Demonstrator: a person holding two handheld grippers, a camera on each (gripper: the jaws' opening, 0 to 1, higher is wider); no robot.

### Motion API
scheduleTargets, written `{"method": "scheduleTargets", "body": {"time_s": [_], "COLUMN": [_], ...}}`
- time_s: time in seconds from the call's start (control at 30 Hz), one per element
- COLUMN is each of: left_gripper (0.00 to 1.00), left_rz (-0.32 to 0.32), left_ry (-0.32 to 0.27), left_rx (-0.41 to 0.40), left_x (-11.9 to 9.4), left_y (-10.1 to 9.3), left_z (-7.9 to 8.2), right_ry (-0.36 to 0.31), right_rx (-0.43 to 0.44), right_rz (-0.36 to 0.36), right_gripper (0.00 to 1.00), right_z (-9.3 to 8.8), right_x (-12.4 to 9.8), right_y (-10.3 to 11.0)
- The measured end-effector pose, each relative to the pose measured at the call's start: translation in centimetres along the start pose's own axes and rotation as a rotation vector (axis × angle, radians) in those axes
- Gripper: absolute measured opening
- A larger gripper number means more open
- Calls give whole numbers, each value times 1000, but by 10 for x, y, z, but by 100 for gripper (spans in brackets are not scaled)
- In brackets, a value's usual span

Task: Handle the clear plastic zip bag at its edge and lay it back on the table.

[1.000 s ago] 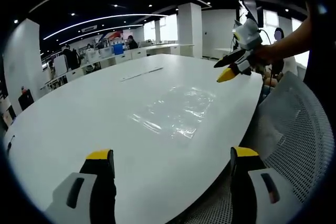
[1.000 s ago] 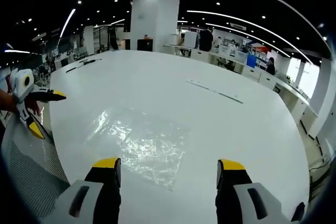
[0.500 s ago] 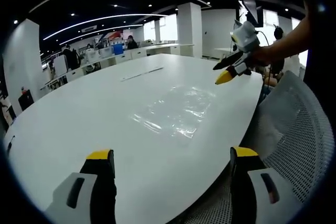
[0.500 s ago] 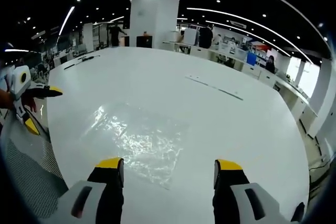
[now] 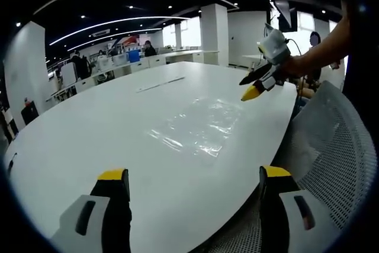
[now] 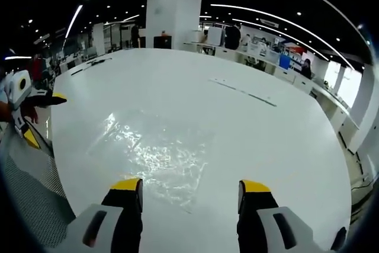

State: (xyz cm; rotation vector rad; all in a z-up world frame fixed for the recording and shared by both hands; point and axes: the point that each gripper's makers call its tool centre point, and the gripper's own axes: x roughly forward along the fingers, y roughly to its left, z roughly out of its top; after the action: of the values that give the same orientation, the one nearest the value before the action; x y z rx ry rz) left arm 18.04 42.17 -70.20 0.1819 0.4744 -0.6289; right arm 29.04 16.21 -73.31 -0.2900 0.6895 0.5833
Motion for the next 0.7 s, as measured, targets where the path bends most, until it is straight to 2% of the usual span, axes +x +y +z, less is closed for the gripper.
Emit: {"method": "scheduleTargets", "body": {"time_s": [0.7], "left_gripper": [89], "left_rz": [-8], "left_ry": [-10], "left_rx": [-19], "left_x": [0], "left_y": [-2], "left_z": [3], "right_ry": [36], "right_rx": [50], "right_rz": [9], "right_gripper": [54], "right_z": [-8], "right_x": [15], "right_y": [-2]}}
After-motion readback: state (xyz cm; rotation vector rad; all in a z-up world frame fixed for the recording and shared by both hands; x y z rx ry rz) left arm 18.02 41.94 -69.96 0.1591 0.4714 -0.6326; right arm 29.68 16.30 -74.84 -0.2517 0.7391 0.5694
